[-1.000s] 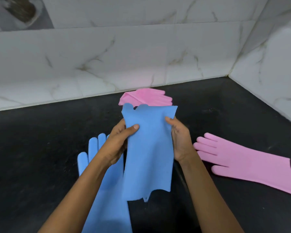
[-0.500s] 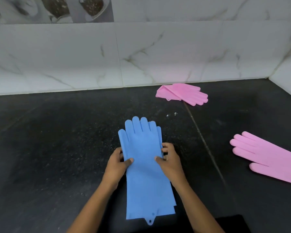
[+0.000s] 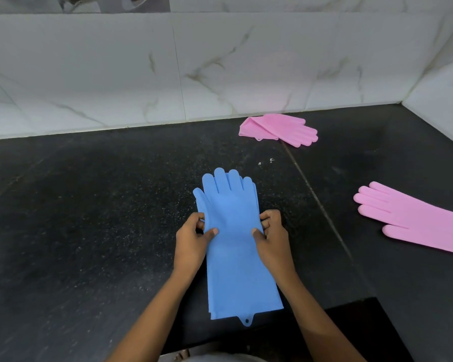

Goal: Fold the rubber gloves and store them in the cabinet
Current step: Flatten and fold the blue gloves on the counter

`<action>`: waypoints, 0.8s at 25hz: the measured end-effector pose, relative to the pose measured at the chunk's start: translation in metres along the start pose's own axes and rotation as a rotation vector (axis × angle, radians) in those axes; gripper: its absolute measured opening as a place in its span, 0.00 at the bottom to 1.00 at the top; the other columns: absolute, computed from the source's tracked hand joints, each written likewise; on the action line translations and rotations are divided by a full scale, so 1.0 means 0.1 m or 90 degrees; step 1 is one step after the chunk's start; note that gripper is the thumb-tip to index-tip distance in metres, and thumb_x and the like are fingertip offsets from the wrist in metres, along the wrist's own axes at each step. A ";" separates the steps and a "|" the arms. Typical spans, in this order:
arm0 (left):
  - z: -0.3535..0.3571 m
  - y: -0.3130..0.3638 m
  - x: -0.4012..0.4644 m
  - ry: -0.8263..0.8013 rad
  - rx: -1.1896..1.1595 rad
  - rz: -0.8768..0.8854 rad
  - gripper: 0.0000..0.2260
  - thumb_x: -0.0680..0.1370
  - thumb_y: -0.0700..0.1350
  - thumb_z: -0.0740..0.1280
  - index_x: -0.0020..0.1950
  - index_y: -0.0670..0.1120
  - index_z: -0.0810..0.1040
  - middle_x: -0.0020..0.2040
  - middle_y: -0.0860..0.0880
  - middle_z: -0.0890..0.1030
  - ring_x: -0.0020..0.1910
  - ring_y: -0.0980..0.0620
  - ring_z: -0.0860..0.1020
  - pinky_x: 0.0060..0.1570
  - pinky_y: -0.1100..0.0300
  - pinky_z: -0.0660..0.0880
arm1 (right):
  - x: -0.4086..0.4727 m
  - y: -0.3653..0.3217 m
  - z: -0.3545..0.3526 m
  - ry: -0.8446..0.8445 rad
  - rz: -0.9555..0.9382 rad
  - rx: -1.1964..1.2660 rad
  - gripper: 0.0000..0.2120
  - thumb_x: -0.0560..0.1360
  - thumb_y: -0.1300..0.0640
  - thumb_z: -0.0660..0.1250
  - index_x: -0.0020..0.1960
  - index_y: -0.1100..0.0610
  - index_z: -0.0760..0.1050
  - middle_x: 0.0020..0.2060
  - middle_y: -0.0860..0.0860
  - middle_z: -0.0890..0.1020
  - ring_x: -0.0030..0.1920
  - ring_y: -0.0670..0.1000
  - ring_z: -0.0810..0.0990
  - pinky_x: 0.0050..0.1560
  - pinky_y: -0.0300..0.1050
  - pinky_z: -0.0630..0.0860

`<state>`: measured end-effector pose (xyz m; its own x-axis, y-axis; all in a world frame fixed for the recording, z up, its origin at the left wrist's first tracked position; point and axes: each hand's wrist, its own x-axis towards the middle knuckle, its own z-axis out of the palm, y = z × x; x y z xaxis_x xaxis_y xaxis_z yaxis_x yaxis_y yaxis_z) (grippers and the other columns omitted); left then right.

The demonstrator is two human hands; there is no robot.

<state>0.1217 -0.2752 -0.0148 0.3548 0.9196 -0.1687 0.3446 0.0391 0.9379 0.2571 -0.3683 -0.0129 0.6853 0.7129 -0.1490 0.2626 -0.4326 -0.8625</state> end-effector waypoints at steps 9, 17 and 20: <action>0.03 -0.04 -0.07 -0.045 0.331 -0.004 0.19 0.73 0.50 0.69 0.58 0.45 0.68 0.55 0.46 0.74 0.51 0.45 0.76 0.44 0.52 0.74 | -0.11 0.07 0.09 0.100 -0.018 -0.226 0.18 0.74 0.57 0.66 0.62 0.56 0.66 0.55 0.54 0.72 0.56 0.54 0.72 0.48 0.46 0.72; 0.00 -0.10 -0.12 0.024 -0.090 -0.051 0.07 0.80 0.37 0.54 0.51 0.49 0.63 0.44 0.50 0.71 0.39 0.51 0.75 0.42 0.49 0.78 | 0.02 0.05 -0.14 -0.052 0.131 0.070 0.09 0.79 0.60 0.56 0.54 0.49 0.69 0.42 0.51 0.76 0.41 0.47 0.77 0.43 0.43 0.75; -0.08 -0.25 -0.20 -0.021 0.005 0.161 0.18 0.75 0.27 0.58 0.45 0.51 0.73 0.52 0.55 0.68 0.48 0.60 0.75 0.51 0.65 0.76 | 0.02 0.13 -0.22 -0.146 0.024 0.081 0.22 0.75 0.73 0.55 0.48 0.47 0.75 0.53 0.50 0.74 0.49 0.47 0.79 0.46 0.37 0.77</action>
<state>0.0992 -0.2917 -0.0323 0.4579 0.8869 0.0607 0.2483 -0.1931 0.9492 0.2771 -0.3847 -0.0133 0.5180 0.8098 -0.2754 0.1427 -0.3993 -0.9057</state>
